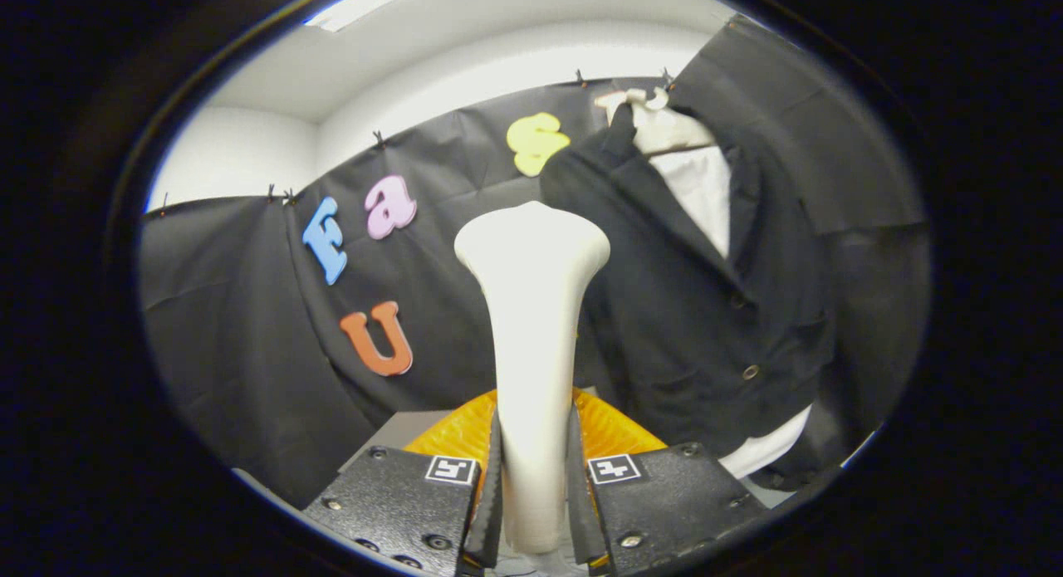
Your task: Iron the clothes twice with a garment steamer, once on the left side and once on the right side.
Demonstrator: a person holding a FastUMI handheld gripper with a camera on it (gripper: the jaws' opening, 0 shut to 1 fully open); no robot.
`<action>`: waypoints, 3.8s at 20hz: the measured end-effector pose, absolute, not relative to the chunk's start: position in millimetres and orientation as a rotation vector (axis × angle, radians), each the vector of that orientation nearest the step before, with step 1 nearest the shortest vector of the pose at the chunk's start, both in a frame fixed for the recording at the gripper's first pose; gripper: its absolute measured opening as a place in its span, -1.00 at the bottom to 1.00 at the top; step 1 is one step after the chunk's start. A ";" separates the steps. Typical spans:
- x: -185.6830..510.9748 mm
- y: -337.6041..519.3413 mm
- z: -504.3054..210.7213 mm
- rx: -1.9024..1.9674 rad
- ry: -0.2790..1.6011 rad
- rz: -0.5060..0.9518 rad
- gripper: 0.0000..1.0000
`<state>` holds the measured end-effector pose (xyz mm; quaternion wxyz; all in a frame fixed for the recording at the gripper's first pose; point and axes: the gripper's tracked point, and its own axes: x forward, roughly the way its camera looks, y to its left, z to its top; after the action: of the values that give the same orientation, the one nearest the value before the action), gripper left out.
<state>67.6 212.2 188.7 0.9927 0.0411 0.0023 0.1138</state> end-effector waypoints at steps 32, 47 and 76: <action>181.6 106.1 294.0 -0.162 -0.263 0.072 -0.28; 184.2 79.4 209.5 -0.191 -0.108 0.037 -0.28; 176.8 20.5 -11.0 -0.238 0.260 -0.059 -0.28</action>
<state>176.8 20.5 -11.0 0.9841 -0.1182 0.1294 -0.0292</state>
